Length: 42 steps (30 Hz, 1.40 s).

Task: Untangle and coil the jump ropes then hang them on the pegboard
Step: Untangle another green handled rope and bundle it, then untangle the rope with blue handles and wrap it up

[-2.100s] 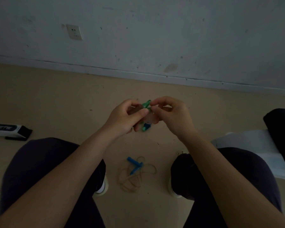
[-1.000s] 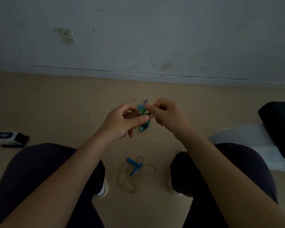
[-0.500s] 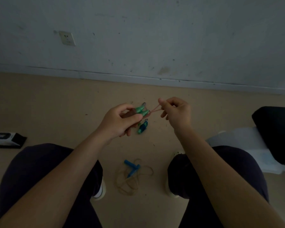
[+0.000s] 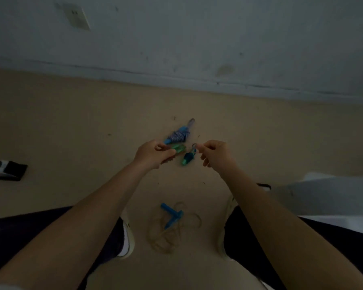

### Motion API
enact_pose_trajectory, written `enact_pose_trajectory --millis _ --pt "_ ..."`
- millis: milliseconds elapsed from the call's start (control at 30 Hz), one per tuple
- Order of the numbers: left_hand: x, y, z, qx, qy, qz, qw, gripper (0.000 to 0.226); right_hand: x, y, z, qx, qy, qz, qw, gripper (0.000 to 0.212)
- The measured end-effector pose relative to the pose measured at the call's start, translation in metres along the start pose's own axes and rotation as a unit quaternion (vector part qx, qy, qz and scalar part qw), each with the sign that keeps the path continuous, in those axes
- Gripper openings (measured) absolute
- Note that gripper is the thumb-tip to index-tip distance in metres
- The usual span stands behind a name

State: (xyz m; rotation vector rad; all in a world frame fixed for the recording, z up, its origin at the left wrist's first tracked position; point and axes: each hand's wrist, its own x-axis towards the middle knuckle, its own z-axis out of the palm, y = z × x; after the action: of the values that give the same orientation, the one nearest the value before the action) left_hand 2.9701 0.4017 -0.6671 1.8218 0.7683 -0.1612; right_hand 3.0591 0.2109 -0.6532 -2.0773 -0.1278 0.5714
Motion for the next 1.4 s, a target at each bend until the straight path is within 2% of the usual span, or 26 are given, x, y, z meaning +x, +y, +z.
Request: enact_pose_trajectory --millis 167,333,500,567,633,833,867,933,1000,1033,1100,1167,1200,1267,1400 --pt "0.084 -0.071 0.044 -0.009 -0.028 -0.063 0.998 0.024 0.074 0.08 0.042 -0.057 -0.027 0.066 0.996 0.03" --pt "0.158 -0.124 0.069 -0.016 -0.001 -0.09 0.996 0.022 0.146 0.119 0.084 -0.076 -0.022 0.065 0.995 0.035" --pt "0.198 -0.153 0.072 0.026 -0.007 -0.075 0.997 0.065 0.176 0.137 0.107 -0.051 -0.018 0.081 0.995 0.029" --pt "0.194 -0.159 0.069 0.028 -0.011 -0.098 0.995 0.08 0.166 0.144 0.107 -0.021 -0.014 0.108 0.994 0.03" --pt "0.178 -0.165 0.064 0.022 0.008 -0.121 0.992 0.081 0.145 0.155 0.103 0.007 -0.013 0.135 0.991 0.033" --pt "0.073 -0.196 0.072 -0.109 0.025 -0.2 0.973 0.036 0.052 0.195 0.107 0.04 -0.033 0.22 0.974 0.045" --pt "0.055 -0.207 0.076 -0.094 0.022 -0.199 0.975 0.034 0.035 0.204 0.11 0.033 -0.028 0.228 0.973 0.043" --pt "0.026 -0.231 0.085 0.031 -0.029 -0.195 0.98 0.021 0.007 0.222 0.118 0.019 -0.003 0.256 0.967 0.041" --pt "0.005 -0.25 0.094 0.149 -0.06 -0.232 0.959 0.026 -0.017 0.241 0.129 -0.022 -0.004 0.297 0.955 0.049" --pt "-0.002 -0.256 0.098 0.147 -0.059 -0.26 0.953 0.029 -0.027 0.25 0.136 -0.035 -0.021 0.314 0.948 0.053" --pt "-0.01 -0.261 0.106 0.011 -0.049 -0.306 0.951 0.042 -0.044 0.259 0.15 0.025 -0.062 0.333 0.941 0.051" --pt "-0.009 -0.253 0.114 -0.136 -0.067 -0.35 0.924 0.049 -0.05 0.255 0.163 0.149 -0.108 0.331 0.926 0.033" --pt "-0.006 -0.248 0.117 -0.164 -0.089 -0.35 0.918 0.047 -0.049 0.25 0.167 0.187 -0.129 0.318 0.92 0.022" --pt "0.003 -0.234 0.12 -0.162 -0.109 -0.303 0.933 0.04 -0.04 0.234 0.168 0.211 -0.147 0.298 0.919 0.012" --pt "0.021 -0.192 0.102 -0.178 -0.097 -0.213 0.956 0.03 -0.012 0.187 0.144 0.21 -0.146 0.243 0.936 0.014"
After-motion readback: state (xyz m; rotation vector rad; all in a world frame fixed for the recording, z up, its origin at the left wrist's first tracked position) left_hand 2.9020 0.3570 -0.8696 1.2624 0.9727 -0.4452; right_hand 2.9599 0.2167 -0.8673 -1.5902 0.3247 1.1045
